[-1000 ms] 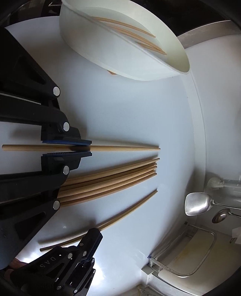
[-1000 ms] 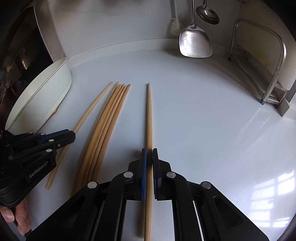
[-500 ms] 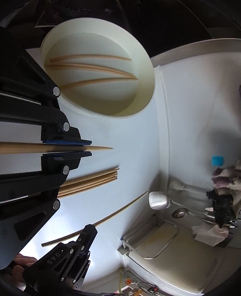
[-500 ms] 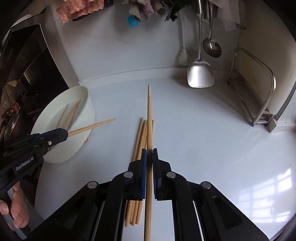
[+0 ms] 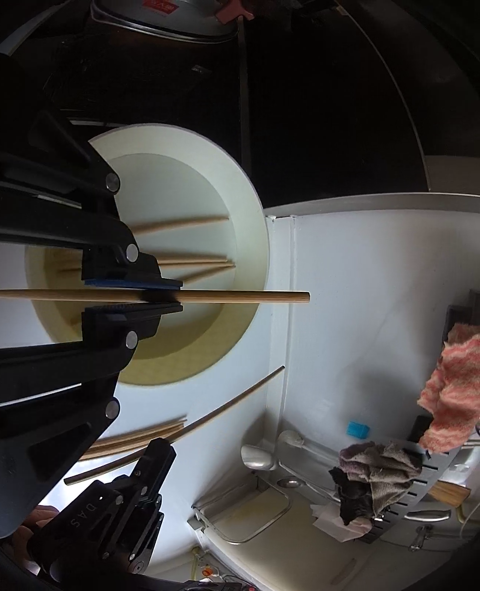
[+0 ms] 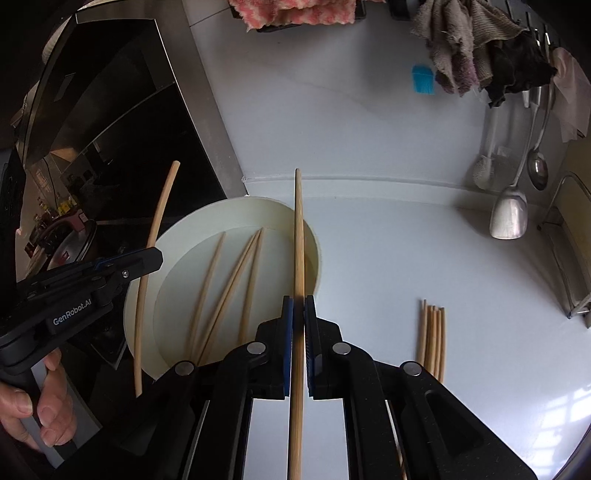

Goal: Organize utensils
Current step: 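Carry the held chopsticks over the white basin with both tools, then open both tools to drop the chopsticks into the basin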

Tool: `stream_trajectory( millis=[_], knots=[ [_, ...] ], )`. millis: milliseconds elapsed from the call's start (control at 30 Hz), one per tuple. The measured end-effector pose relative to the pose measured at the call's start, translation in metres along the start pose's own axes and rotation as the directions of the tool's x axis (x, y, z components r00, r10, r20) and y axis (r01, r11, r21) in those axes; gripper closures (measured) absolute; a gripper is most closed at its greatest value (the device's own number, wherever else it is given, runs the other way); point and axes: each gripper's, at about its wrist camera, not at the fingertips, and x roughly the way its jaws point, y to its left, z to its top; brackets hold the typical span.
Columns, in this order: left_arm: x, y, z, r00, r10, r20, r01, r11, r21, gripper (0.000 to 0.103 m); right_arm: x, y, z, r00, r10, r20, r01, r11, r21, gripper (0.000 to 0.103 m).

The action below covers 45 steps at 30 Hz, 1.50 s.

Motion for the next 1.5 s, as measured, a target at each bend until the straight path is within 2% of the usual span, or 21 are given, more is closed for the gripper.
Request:
stream_trajectory(
  millis=[167, 300, 567, 800, 867, 933, 967, 1067, 1133, 1200, 1333, 1400, 1500],
  knots=[
    [0.043, 0.036, 0.006, 0.998, 0.011, -0.065, -0.013, 0.999, -0.032, 0.096, 0.038, 0.021, 0.005, 0.998, 0.022, -0.065, -0.021, 1.0, 0.011, 0.097],
    [0.062, 0.053, 0.014, 0.997, 0.011, -0.08, -0.014, 0.999, -0.041, 0.096, 0.06, 0.038, 0.013, 0.995, 0.03, -0.09, -0.03, 1.0, 0.009, 0.097],
    [0.1, 0.067, 0.026, 0.992, -0.011, -0.129, 0.006, 0.999, -0.039, 0.096, 0.103, 0.048, 0.021, 0.989, 0.008, -0.148, -0.003, 0.999, 0.036, 0.097],
    [0.115, 0.074, 0.023, 0.984, -0.022, -0.179, 0.012, 0.998, -0.055, 0.094, 0.122, 0.047, 0.024, 0.981, -0.007, -0.193, 0.016, 0.999, 0.044, 0.097],
    [0.114, 0.076, 0.019, 0.982, -0.007, -0.187, -0.003, 0.998, -0.057, 0.081, 0.126, 0.046, 0.026, 0.979, -0.009, -0.202, 0.019, 0.999, 0.048, 0.097],
    [0.11, 0.08, 0.015, 0.982, 0.0, -0.187, -0.014, 0.997, -0.071, 0.051, 0.127, 0.044, 0.029, 0.978, -0.009, -0.208, 0.022, 0.998, 0.061, 0.094],
    [0.107, 0.083, 0.014, 0.983, -0.002, -0.182, -0.012, 0.997, -0.079, 0.046, 0.126, 0.042, 0.029, 0.978, -0.006, -0.208, 0.021, 0.997, 0.069, 0.089],
    [0.095, 0.091, 0.011, 0.985, -0.008, -0.174, -0.01, 0.995, -0.103, 0.043, 0.123, 0.043, 0.032, 0.981, -0.011, -0.194, 0.023, 0.998, 0.062, 0.088],
    [0.086, 0.097, 0.009, 0.986, 0.003, -0.167, -0.022, 0.993, -0.114, 0.036, 0.118, 0.044, 0.031, 0.983, -0.012, -0.186, 0.023, 0.998, 0.054, 0.087],
    [0.076, 0.101, 0.006, 0.988, 0.014, -0.155, -0.033, 0.992, -0.123, 0.029, 0.111, 0.045, 0.029, 0.984, -0.009, -0.177, 0.018, 0.998, 0.053, 0.078],
    [0.055, 0.105, -0.003, 0.99, 0.046, -0.135, -0.063, 0.991, -0.122, 0.019, 0.095, 0.044, 0.021, 0.987, 0.002, -0.161, 0.006, 0.999, 0.051, 0.073],
    [0.047, 0.104, -0.008, 0.99, 0.054, -0.132, -0.07, 0.99, -0.126, 0.016, 0.086, 0.043, 0.015, 0.988, 0.002, -0.153, 0.006, 0.999, 0.052, 0.066],
    [0.034, 0.1, -0.016, 0.99, 0.056, -0.132, -0.074, 0.988, -0.137, 0.014, 0.073, 0.042, 0.005, 0.989, 0.005, -0.146, 0.004, 0.998, 0.062, 0.062]
  ],
)
